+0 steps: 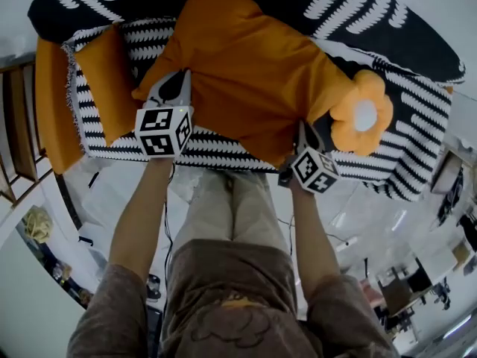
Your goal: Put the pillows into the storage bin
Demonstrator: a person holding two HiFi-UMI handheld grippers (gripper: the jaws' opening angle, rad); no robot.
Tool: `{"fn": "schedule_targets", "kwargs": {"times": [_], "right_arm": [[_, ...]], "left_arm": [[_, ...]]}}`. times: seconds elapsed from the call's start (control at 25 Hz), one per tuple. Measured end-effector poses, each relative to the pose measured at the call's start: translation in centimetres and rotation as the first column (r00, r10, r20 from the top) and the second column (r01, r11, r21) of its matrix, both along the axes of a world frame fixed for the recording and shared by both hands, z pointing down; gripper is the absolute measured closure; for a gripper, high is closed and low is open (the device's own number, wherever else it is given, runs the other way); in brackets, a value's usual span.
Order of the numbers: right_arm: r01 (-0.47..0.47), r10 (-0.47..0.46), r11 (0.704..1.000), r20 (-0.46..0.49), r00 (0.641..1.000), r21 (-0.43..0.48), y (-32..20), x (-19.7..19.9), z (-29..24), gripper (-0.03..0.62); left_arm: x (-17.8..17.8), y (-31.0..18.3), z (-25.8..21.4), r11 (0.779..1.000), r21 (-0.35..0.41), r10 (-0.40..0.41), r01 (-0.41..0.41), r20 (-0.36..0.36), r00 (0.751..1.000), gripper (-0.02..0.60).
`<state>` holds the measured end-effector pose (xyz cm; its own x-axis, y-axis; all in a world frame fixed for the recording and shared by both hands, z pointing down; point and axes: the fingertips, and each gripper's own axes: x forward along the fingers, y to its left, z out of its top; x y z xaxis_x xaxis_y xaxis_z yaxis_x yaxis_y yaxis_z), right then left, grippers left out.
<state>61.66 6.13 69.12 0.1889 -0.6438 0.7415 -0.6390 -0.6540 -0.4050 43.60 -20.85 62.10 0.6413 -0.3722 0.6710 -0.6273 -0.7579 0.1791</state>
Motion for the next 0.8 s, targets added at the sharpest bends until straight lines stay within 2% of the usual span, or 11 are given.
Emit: {"fn": "schedule_targets", "kwargs": {"times": [0.28,0.4,0.48,0.64,0.8], "right_arm": [[0.057,-0.056,0.997,-0.021,0.998,0.055,0.7,1.2,-10.4,0.586],[0.130,-0.127,0.987,-0.037,0.991,0.098,-0.4,0.4,-15.8,0.588],[0.199,-0.193,0.970,-0.053,0.980,0.141,-2.1,-0.6,-19.3,0.588],[0.329,-0.322,0.923,-0.066,0.944,0.201,-4.9,-3.6,-24.6,0.588],[0.455,-0.449,0.852,-0.085,0.889,0.261,-8.4,-8.8,-29.4,0.588]], "left_arm": [[-2.0,2.7,-9.0,0.994,-0.063,-0.092,0.090,-0.025,0.995,0.575],[-4.7,3.3,-14.2,0.986,-0.066,-0.156,0.153,-0.049,0.987,0.575],[-7.3,3.5,-17.9,0.977,-0.046,-0.213,0.210,-0.076,0.974,0.575],[-13.3,4.3,-24.8,0.940,-0.001,-0.337,0.340,-0.133,0.932,0.575],[-20.8,5.9,-29.7,0.882,0.026,-0.460,0.471,-0.169,0.872,0.575]]}}
